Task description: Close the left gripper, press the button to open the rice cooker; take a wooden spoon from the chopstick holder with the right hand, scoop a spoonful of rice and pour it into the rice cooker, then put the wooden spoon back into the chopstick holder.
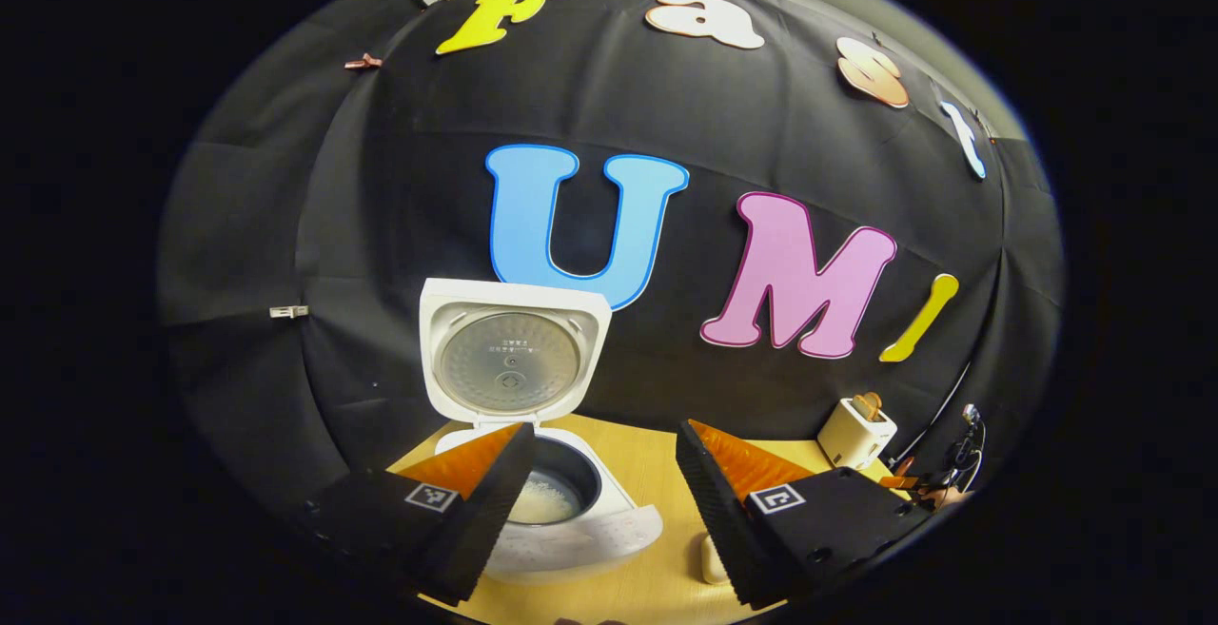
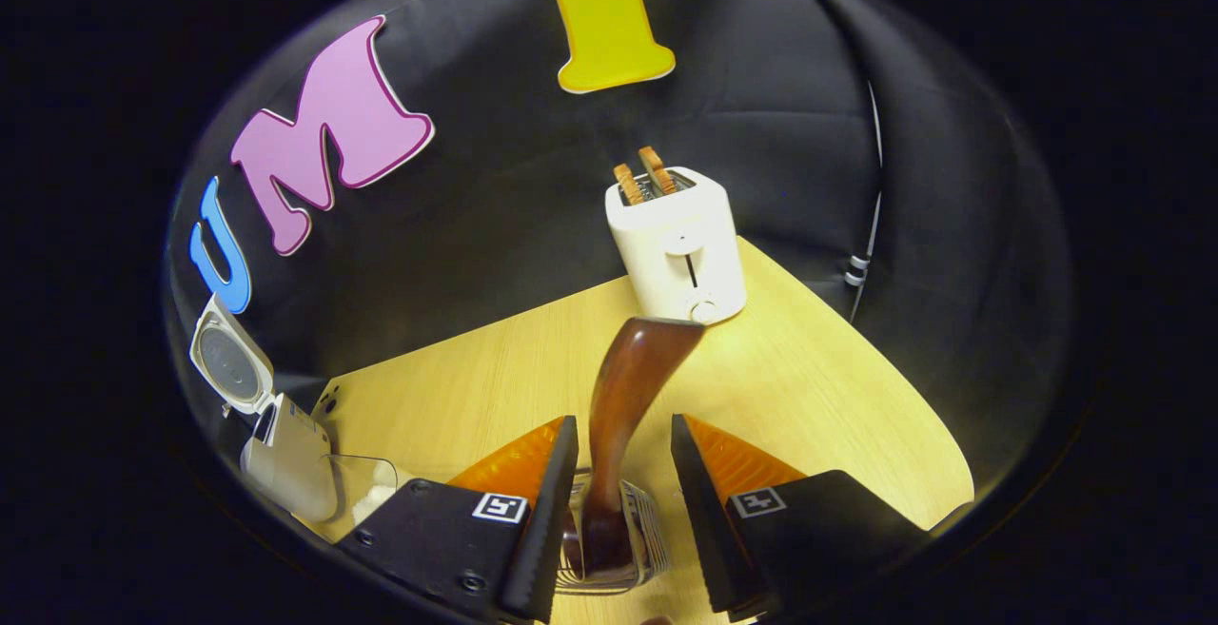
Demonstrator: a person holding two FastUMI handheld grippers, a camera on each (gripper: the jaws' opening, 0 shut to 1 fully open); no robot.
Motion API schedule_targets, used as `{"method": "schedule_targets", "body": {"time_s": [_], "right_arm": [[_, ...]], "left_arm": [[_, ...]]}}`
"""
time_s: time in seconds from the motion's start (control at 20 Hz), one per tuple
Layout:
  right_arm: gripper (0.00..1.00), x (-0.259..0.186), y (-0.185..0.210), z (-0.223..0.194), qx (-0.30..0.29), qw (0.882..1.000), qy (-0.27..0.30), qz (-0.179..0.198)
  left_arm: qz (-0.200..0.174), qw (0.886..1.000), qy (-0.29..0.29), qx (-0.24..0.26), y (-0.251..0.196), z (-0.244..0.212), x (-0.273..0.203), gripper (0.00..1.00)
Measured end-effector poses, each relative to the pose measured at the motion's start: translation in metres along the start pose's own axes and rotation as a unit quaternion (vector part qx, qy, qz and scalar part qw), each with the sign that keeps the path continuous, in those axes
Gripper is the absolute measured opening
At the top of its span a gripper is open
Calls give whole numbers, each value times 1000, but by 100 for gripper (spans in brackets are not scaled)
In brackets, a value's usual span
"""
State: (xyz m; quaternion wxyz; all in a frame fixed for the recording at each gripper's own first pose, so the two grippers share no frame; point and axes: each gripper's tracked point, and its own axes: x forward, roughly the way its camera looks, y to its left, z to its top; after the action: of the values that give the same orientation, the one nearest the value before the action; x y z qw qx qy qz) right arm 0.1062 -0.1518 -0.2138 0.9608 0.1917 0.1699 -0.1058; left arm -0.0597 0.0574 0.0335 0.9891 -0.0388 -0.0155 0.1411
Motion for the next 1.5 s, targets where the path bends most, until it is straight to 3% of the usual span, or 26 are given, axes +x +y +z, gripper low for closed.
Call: {"method": "schedule_targets", "body": {"time_s": [0.05,0.1,0.15,0.2,0.4,0.55,0.6,0.65,1.1,1.5], "right_arm": [[64,-3,-2,2,6,1000,-4,-3],[65,-9,-5,4,11,1000,-9,-6],[54,-13,-7,7,15,1000,-12,-8],[72,-20,-8,9,19,1000,-17,-10],[78,-49,-1,29,31,998,-53,-2],[79,-76,29,54,36,994,-91,51],[96,-84,36,57,30,993,-94,63],[98,-92,42,61,18,993,-97,67],[97,-156,73,97,-68,983,-158,64],[97,-191,77,84,-112,980,-154,60]], "left_arm": [[-3,1000,-1,-1,-1,1,2,95],[-5,1000,-2,-2,-1,2,3,95],[-8,1000,-3,-4,-1,3,5,95],[-11,1000,-6,-6,-3,5,7,95],[-20,1000,-24,3,-3,22,20,95],[-15,998,-50,18,5,49,38,95],[-13,998,-60,22,10,60,46,95],[-5,997,-71,27,16,71,53,95],[58,987,-136,55,69,154,127,95],[90,987,-103,86,99,153,204,95]]}}
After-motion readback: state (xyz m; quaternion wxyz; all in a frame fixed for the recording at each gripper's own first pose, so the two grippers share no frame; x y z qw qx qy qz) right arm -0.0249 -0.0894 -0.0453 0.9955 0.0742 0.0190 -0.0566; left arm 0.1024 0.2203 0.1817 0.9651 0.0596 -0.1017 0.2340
